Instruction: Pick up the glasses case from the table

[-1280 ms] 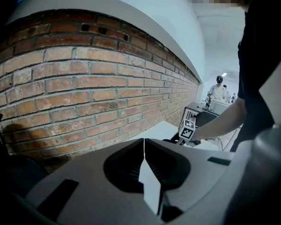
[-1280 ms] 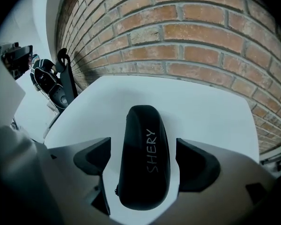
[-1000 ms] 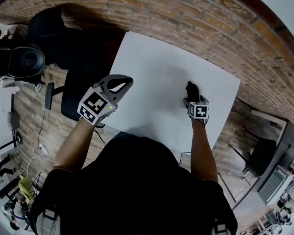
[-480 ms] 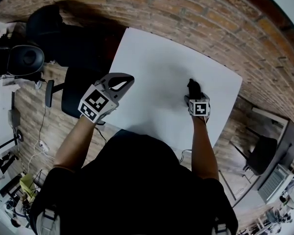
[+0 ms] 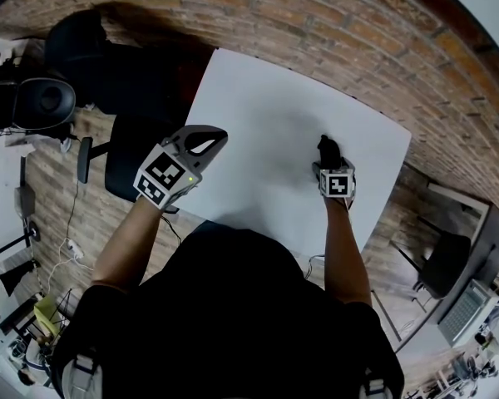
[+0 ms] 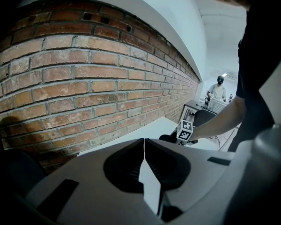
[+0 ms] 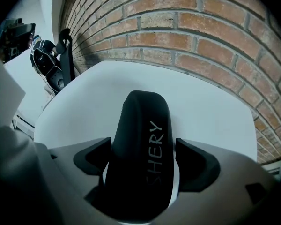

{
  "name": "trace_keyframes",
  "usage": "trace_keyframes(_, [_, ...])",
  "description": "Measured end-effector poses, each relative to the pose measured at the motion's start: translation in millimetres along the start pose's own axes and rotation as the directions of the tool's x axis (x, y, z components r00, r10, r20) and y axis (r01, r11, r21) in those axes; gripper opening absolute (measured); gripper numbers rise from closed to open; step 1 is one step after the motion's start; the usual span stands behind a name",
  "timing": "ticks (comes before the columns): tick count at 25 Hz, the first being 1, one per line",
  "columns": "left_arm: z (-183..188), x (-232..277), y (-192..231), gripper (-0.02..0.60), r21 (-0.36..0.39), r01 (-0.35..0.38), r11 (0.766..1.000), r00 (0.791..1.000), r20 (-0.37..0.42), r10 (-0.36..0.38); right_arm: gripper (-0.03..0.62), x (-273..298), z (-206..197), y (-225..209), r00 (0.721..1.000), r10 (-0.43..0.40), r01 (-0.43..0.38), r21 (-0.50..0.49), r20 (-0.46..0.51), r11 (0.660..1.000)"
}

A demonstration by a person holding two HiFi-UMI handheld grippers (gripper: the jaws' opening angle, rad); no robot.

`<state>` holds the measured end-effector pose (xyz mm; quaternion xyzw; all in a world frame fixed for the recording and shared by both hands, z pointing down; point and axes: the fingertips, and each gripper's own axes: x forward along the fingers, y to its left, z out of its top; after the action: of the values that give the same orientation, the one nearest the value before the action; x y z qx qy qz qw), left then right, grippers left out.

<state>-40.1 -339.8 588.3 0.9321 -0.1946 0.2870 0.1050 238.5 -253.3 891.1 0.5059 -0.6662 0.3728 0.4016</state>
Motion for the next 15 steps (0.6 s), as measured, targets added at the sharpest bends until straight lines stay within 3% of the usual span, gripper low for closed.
trace_keyframes(15, [3.5, 3.2, -1.8, 0.014, 0.0, 0.007, 1.0, 1.0, 0.011, -0.007, 0.41, 0.7, -5.2, 2.8, 0.999, 0.001, -0.001, 0.011, -0.041, 1.0])
